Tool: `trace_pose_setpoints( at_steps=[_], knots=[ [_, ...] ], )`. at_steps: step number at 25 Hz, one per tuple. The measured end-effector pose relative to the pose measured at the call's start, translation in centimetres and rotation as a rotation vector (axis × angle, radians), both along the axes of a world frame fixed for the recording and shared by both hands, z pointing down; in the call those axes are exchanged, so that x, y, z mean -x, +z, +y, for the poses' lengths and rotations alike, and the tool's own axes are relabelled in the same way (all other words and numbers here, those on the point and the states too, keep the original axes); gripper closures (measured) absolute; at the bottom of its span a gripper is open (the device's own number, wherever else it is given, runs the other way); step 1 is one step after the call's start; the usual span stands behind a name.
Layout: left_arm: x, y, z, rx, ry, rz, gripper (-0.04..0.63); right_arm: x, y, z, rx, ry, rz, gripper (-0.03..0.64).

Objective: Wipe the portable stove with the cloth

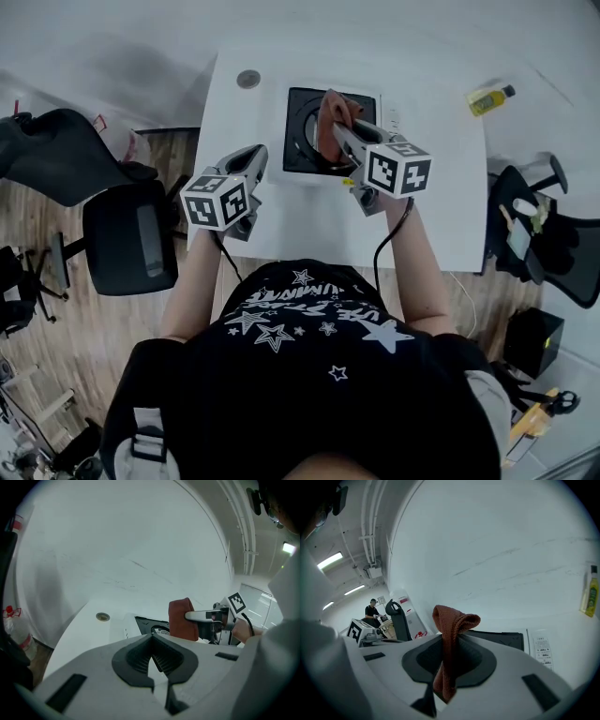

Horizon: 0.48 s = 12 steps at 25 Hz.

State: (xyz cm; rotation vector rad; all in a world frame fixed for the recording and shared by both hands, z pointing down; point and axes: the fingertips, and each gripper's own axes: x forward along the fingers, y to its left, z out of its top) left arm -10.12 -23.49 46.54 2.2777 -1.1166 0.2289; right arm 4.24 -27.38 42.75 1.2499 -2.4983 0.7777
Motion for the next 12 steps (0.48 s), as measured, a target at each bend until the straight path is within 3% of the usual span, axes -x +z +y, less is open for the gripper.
trace_pose_setpoints(
  at_steps=[5,12],
  knots=[
    [0.4,0.1,-1.5,0.007,-0.024,-0.01,0.588,1.3,0.4,-3.2,0.002,-0.02,0.031,0.555],
    [0.5,0.3,-3.3,-0.003,-0.023,-0.033,0.588,4.0,1.0,-6.8,0.056,-0.07,-0.005,0.555]
  ],
)
